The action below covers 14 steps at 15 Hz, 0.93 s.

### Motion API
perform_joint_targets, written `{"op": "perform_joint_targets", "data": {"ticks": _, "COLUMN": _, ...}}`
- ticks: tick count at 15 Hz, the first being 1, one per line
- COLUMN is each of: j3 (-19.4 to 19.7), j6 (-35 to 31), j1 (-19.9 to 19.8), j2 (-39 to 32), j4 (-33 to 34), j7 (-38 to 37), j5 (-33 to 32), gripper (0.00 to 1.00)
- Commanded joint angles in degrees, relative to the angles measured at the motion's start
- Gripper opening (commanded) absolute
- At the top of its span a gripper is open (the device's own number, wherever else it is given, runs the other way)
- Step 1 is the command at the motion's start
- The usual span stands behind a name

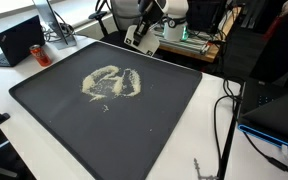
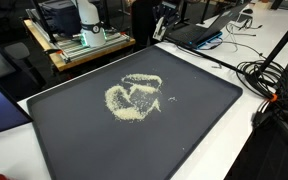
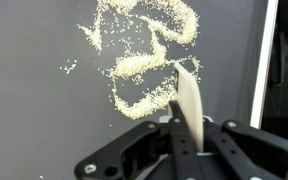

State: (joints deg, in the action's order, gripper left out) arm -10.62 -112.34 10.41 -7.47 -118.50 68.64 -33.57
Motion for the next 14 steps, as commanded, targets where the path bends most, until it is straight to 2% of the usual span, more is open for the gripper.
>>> {"op": "perform_joint_targets", "data": {"ticks": 1, "j3": -0.49, "j6": 1.49, "j1": 1.19, "j2": -0.85, "j4": -0.32, "j7": -3.28, "j5": -3.73, "gripper": 0.01}}
{"op": "perform_joint_targets", "data": {"ticks": 12, "j3": -1.30, "j6": 5.93, "j1": 3.08, "j2": -6.37, "j4": 0.17, "j7": -14.95, "j5": -11.56, "gripper": 0.01}}
{"op": "perform_joint_targets", "data": {"ticks": 14, "j3": -1.66, "j6": 7.29, "j1": 3.18, "j2": -7.41, "j4": 0.35, "j7": -16.10, "j5": -11.39, "gripper": 0.01}}
